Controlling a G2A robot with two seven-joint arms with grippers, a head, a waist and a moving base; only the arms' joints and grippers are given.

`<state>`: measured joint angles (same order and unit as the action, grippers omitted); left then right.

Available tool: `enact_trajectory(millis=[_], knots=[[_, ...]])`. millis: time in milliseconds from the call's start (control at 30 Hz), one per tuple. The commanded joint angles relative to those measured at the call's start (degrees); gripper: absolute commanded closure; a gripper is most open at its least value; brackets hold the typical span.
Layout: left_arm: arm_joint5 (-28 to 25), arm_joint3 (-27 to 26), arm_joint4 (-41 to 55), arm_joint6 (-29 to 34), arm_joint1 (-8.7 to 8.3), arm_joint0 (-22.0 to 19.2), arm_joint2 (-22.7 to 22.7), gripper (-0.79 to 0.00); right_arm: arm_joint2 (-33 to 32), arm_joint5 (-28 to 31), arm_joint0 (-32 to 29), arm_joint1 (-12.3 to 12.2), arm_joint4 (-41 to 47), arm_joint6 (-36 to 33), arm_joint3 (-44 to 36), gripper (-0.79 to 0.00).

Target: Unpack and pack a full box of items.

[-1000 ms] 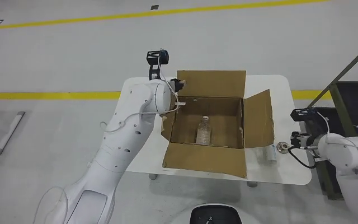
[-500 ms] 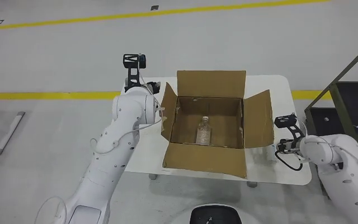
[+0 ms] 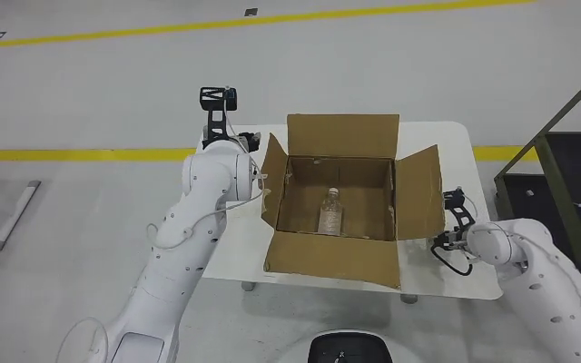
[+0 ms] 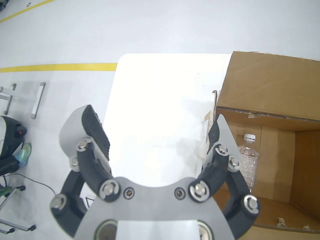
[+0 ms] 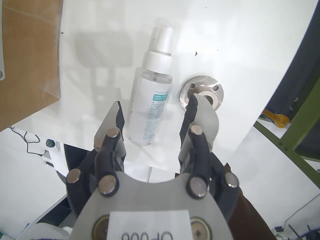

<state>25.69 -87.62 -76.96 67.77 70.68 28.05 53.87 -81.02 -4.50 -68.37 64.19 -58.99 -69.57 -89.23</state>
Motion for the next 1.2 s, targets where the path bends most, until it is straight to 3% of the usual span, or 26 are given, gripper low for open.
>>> enact_trajectory(millis=[0,33,67,100,433,533,600,667,800,967,1167], knots=[[0.0,0.0,0.0,0.0,0.00,0.0,0.0,-0.785,0.8,-0.2,0.4,0.1,0.0,0.4,0.8,-0.477],[0.0,0.0,0.0,0.0,0.00,0.0,0.0,-0.785,1.1,-0.3,0.7,0.2,0.0,0.6,1.2,-0.474],[0.0,0.0,0.0,0.0,0.00,0.0,0.0,-0.785,1.5,-0.4,0.8,0.2,0.0,0.7,1.5,-0.391],[0.0,0.0,0.0,0.0,0.00,0.0,0.0,-0.785,1.7,-0.5,1.0,0.3,0.0,0.9,1.9,-0.379],[0.0,0.0,0.0,0.0,0.00,0.0,0.0,-0.785,3.8,-1.1,2.3,0.5,-0.5,1.7,4.7,-0.342],[0.0,0.0,0.0,0.0,0.00,0.0,0.0,-0.785,4.4,-1.2,2.6,0.6,-0.8,1.9,5.5,-0.292],[0.0,0.0,0.0,0.0,0.00,0.0,0.0,-0.785,4.6,-1.2,2.8,0.6,-0.9,1.9,5.8,-0.175],[0.0,0.0,0.0,0.0,0.00,0.0,0.0,-0.785,4.7,-1.2,2.9,0.6,-1.1,2.0,6.0,0.000],[0.0,0.0,0.0,0.0,0.00,0.0,0.0,-0.785,3.1,-1.4,3.0,0.5,0.4,2.1,5.8,0.000],[0.0,0.0,0.0,0.0,0.00,0.0,0.0,-0.785,-5.0,-1.0,2.9,-0.3,9.2,1.6,3.2,0.000],[0.0,0.0,0.0,0.0,0.00,0.0,0.0,-0.785,-19.8,0.6,2.4,-1.0,33.1,2.3,-1.5,0.000]])
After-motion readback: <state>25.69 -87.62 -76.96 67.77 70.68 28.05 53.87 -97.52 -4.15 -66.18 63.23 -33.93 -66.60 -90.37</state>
